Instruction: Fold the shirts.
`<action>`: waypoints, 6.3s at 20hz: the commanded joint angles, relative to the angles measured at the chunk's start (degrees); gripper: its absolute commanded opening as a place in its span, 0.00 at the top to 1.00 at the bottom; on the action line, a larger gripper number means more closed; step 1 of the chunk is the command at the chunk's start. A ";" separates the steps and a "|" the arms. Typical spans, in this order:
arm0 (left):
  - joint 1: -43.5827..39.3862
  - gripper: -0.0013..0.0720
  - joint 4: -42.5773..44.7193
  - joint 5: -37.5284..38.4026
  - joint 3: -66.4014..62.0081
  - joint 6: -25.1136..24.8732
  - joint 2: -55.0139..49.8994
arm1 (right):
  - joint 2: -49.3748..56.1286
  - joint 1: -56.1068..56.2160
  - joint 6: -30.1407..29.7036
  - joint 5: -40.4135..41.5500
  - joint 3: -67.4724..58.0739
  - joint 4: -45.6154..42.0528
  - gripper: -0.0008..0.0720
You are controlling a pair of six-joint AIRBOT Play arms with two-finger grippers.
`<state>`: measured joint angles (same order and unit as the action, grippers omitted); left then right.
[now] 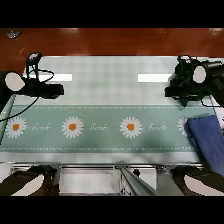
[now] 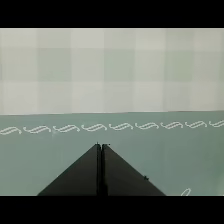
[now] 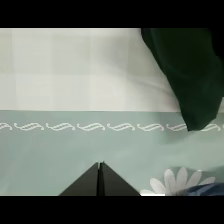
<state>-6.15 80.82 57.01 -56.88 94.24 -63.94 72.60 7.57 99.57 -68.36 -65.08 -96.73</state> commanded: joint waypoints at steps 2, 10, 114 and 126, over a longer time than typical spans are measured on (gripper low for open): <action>0.04 0.94 0.00 0.00 0.02 0.00 -0.04 | 0.04 0.02 0.02 -0.02 0.02 0.02 0.94; 0.04 0.94 0.00 0.00 0.02 0.00 -0.04 | 0.04 0.02 0.00 -0.02 0.02 0.02 0.94; -4.44 0.94 -58.97 -9.62 29.40 -34.21 -4.28 | -27.43 -33.40 -17.86 1.81 46.64 44.57 0.14; -3.50 0.94 -58.77 -4.48 23.74 -34.64 -4.20 | -8.20 -27.78 -25.00 11.06 40.72 57.66 0.14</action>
<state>-9.72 22.11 52.12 -32.77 59.72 -68.12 60.25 -23.79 75.42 -60.66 -22.04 -41.15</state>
